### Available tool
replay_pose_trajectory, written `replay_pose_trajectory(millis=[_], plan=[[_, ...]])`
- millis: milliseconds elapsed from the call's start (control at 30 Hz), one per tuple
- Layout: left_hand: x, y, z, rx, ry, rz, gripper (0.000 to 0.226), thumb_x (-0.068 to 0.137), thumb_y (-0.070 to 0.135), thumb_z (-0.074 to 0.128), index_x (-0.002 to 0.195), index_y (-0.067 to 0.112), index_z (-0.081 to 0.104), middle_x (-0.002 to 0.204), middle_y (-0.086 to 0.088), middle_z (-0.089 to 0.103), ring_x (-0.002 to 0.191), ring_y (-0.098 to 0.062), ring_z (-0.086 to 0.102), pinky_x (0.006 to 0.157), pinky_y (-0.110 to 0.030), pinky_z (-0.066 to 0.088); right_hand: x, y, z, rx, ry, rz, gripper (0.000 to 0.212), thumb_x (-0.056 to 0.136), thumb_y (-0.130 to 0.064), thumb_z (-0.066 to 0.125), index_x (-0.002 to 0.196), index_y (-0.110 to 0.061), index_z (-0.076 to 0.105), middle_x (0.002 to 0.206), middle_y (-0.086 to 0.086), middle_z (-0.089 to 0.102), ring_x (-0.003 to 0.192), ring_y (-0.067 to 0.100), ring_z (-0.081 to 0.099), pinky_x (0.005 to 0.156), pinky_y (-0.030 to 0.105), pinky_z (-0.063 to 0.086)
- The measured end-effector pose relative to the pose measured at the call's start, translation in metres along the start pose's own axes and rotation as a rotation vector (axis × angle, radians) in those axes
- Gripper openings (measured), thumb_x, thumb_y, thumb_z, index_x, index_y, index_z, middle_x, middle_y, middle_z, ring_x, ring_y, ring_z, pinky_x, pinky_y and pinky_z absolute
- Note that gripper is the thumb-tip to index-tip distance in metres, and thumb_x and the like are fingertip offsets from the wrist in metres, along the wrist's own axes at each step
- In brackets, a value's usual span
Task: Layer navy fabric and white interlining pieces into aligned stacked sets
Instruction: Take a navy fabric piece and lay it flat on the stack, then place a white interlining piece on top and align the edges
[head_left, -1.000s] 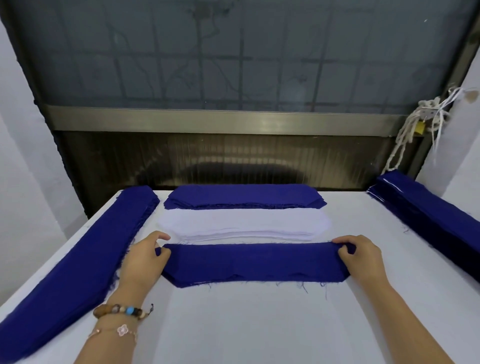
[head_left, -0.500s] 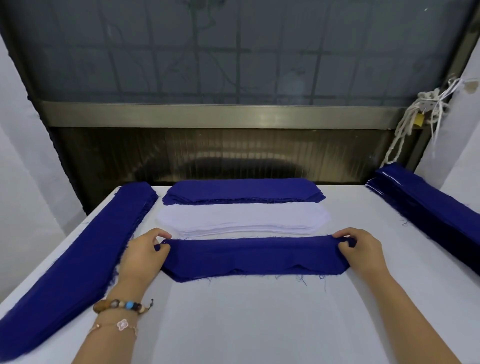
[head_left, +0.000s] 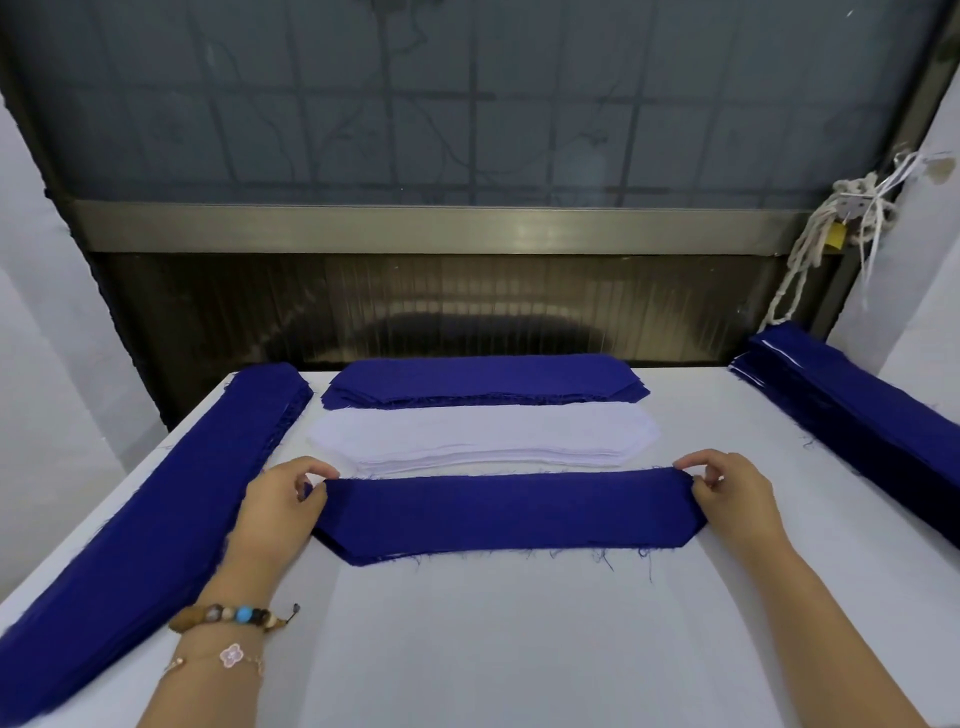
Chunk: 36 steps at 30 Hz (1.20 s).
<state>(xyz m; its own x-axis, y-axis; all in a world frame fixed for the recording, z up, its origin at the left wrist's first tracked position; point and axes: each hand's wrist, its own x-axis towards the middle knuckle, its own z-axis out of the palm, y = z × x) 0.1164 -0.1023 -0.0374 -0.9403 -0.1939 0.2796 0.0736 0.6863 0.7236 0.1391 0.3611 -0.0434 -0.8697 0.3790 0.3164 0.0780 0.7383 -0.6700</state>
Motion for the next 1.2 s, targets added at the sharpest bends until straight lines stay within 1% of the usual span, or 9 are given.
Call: replay_pose_trajectory(millis=[133, 300, 467, 667, 800, 900, 967, 1100, 1200], plan=[[0.000, -0.001, 0.000, 0.060, 0.017, -0.003, 0.009, 0.088, 0.011, 0.066, 0.090, 0.020, 0.069, 0.074, -0.007, 0.059, 0.066, -0.023, 0.056, 0.063, -0.038, 0.051, 0.001, 0.003, 0.000, -0.063, -0.011, 0.030, 0.025, 0.084, 0.002, 0.056, 0.092, -0.018, 0.069, 0.073, 0.004, 0.049, 0.064, 0.014, 0.048, 0.057, 0.019, 0.035], [0.000, -0.002, 0.001, 0.071, 0.033, -0.043, 0.009, 0.089, 0.016, 0.067, 0.098, 0.017, 0.067, 0.078, -0.005, 0.058, 0.071, -0.019, 0.057, 0.058, -0.027, 0.044, 0.000, 0.000, 0.000, -0.059, 0.015, 0.032, 0.013, 0.086, -0.010, 0.066, 0.096, -0.018, 0.066, 0.079, 0.006, 0.053, 0.071, 0.020, 0.055, 0.068, 0.028, 0.040], [0.001, -0.002, 0.002, 0.107, 0.017, -0.081, 0.012, 0.090, 0.012, 0.065, 0.101, 0.017, 0.066, 0.078, -0.003, 0.057, 0.069, -0.017, 0.057, 0.054, -0.025, 0.041, 0.001, 0.001, 0.001, -0.029, -0.007, 0.061, 0.028, 0.088, 0.003, 0.052, 0.098, -0.016, 0.068, 0.086, 0.008, 0.051, 0.073, 0.024, 0.057, 0.069, 0.033, 0.047], [0.002, 0.000, 0.003, 0.134, 0.004, -0.089, 0.014, 0.088, 0.007, 0.065, 0.101, 0.014, 0.067, 0.083, -0.005, 0.056, 0.075, -0.021, 0.056, 0.061, -0.031, 0.048, -0.003, -0.001, 0.002, -0.073, -0.033, 0.025, 0.036, 0.087, 0.007, 0.044, 0.097, -0.018, 0.068, 0.095, 0.006, 0.048, 0.072, 0.017, 0.055, 0.064, 0.028, 0.043], [0.000, 0.004, 0.004, 0.258, 0.154, 0.025, 0.023, 0.086, 0.003, 0.065, 0.103, 0.018, 0.067, 0.103, -0.004, 0.054, 0.094, -0.018, 0.045, 0.074, -0.034, 0.048, -0.009, -0.006, 0.000, -0.297, 0.088, -0.060, 0.029, 0.084, 0.005, 0.053, 0.096, -0.015, 0.069, 0.098, 0.006, 0.052, 0.087, 0.025, 0.049, 0.074, 0.036, 0.041], [0.000, 0.015, 0.005, 0.240, 0.270, 0.074, 0.027, 0.086, 0.002, 0.064, 0.106, 0.020, 0.066, 0.109, -0.005, 0.056, 0.095, -0.013, 0.041, 0.075, -0.029, 0.044, -0.007, -0.019, 0.000, -0.418, 0.160, -0.144, 0.025, 0.085, 0.002, 0.056, 0.099, -0.015, 0.070, 0.102, 0.010, 0.057, 0.093, 0.029, 0.050, 0.079, 0.040, 0.038], [0.003, 0.024, 0.009, 0.265, 0.226, 0.103, 0.029, 0.087, 0.006, 0.063, 0.112, 0.021, 0.064, 0.114, -0.003, 0.057, 0.097, -0.012, 0.041, 0.078, -0.028, 0.043, -0.005, -0.033, 0.005, -0.398, 0.118, -0.207, 0.025, 0.087, -0.002, 0.056, 0.103, -0.017, 0.068, 0.107, 0.007, 0.058, 0.096, 0.026, 0.051, 0.081, 0.037, 0.039], [0.016, 0.055, 0.025, 0.315, 0.048, 0.288, 0.036, 0.092, 0.019, 0.059, 0.127, 0.026, 0.056, 0.128, 0.005, 0.052, 0.115, -0.015, 0.046, 0.097, -0.029, 0.041, 0.003, -0.069, 0.023, -0.309, -0.042, -0.345, 0.029, 0.093, -0.012, 0.053, 0.118, -0.025, 0.059, 0.122, -0.005, 0.055, 0.108, 0.013, 0.050, 0.093, 0.024, 0.039], [0.027, 0.086, 0.047, 0.295, -0.017, 0.376, 0.035, 0.095, 0.021, 0.054, 0.130, 0.027, 0.053, 0.131, 0.008, 0.049, 0.119, -0.013, 0.044, 0.100, -0.027, 0.039, 0.013, -0.098, 0.042, -0.193, -0.119, -0.437, 0.031, 0.094, -0.011, 0.053, 0.122, -0.024, 0.057, 0.125, -0.005, 0.055, 0.112, 0.011, 0.050, 0.098, 0.021, 0.040]])
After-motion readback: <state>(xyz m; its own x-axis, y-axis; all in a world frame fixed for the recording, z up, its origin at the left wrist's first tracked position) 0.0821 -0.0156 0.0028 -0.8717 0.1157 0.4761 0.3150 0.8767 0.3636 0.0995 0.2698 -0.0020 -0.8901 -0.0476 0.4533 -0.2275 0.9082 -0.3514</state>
